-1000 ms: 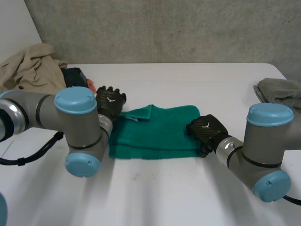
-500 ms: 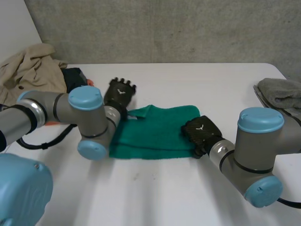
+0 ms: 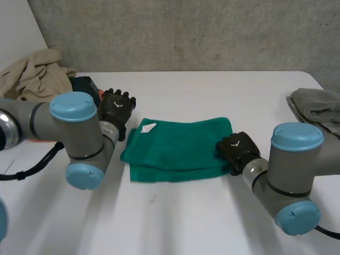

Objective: Fold the laundry.

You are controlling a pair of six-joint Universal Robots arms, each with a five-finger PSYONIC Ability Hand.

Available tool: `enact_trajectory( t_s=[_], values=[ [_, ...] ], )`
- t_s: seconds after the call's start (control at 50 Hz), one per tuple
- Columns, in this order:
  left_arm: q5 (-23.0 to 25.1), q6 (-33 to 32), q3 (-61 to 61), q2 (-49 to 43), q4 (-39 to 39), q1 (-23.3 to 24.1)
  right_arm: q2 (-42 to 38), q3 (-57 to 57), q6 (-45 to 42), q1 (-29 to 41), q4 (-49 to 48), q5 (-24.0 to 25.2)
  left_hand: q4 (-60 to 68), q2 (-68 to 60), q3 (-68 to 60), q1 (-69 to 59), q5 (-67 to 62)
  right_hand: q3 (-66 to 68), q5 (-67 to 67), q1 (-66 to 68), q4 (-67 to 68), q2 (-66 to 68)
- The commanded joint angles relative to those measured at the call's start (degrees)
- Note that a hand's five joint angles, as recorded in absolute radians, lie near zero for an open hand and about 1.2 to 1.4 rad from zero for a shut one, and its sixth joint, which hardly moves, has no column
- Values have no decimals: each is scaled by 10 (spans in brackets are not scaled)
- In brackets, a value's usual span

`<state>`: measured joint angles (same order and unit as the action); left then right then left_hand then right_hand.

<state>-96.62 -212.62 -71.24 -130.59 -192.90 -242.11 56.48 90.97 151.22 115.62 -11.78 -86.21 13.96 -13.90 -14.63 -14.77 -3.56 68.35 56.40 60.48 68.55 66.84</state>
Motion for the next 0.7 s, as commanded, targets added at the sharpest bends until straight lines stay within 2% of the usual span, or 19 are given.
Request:
enact_trajectory(
  t_s=[0.02, 0.12, 0.18, 0.24, 0.3, 0.34, 0.36, 0.42, 0.48, 0.54, 0.58, 0.64, 0.66, 0.7],
  values=[
    [0, 4, -99, 84, 2, 4, 59, 23, -103, -34, 18, -15, -21, 20, 27, 29, 17, 117, 136, 195, 115, 132],
    [1, 4, -145, 131, 2, 4, 68, -4, -264, -39, 9, -25, -24, 23, 31, 32, 20, 117, 136, 195, 115, 132],
    [1, 7, -165, 150, 1, 3, 65, -28, -313, -22, -7, -24, -26, 25, 32, 34, 22, 117, 136, 195, 115, 132],
    [0, 15, -174, 163, 1, 3, 61, -51, -348, 46, -43, -3, -26, 25, 32, 34, 22, 117, 136, 195, 115, 132],
    [0, 24, -181, 173, 1, 2, 31, -62, -352, 103, -77, 53, -26, 25, 32, 34, 22, 117, 136, 195, 115, 132],
    [0, 29, -182, 176, 1, 2, 15, -59, -358, 119, -85, 95, -26, 25, 32, 34, 22, 117, 136, 195, 115, 132],
    [-1, 33, -183, 176, 1, 3, 1, -57, -360, 132, -87, 138, -26, 25, 32, 34, 22, 117, 136, 195, 115, 132],
    [-1, 38, -183, 177, 1, 3, -12, -53, -364, 142, -86, 189, -26, 25, 32, 34, 22, 117, 136, 195, 115, 132],
    [-1, 42, -181, 178, 0, 5, -15, -53, -363, 143, -85, 184, -27, 27, 34, 35, 23, 117, 136, 195, 115, 132],
    [0, 49, -176, 178, -1, 10, -8, -47, -331, 138, -81, 170, -29, 28, 36, 37, 25, -334, -314, -255, -336, -319],
    [1, 55, -170, 178, -3, 19, -1, -35, -266, 137, -84, 173, -29, 28, 36, 37, 25, -545, -525, -466, -547, -530],
    [1, 71, -151, 177, -5, 38, 41, -26, -157, 113, -86, 173, -29, 28, 36, 37, 25, -561, -541, -482, -563, -546],
    [1, 76, -145, 176, -5, 43, 79, -19, -67, 85, -89, 166, -29, 28, 36, 37, 25, -583, -564, -505, -585, -568],
    [1, 91, -124, 170, -6, 56, 113, -15, 25, 56, -89, 161, -27, 27, 34, 35, 23, -583, -564, -505, -585, -568]
  ],
)
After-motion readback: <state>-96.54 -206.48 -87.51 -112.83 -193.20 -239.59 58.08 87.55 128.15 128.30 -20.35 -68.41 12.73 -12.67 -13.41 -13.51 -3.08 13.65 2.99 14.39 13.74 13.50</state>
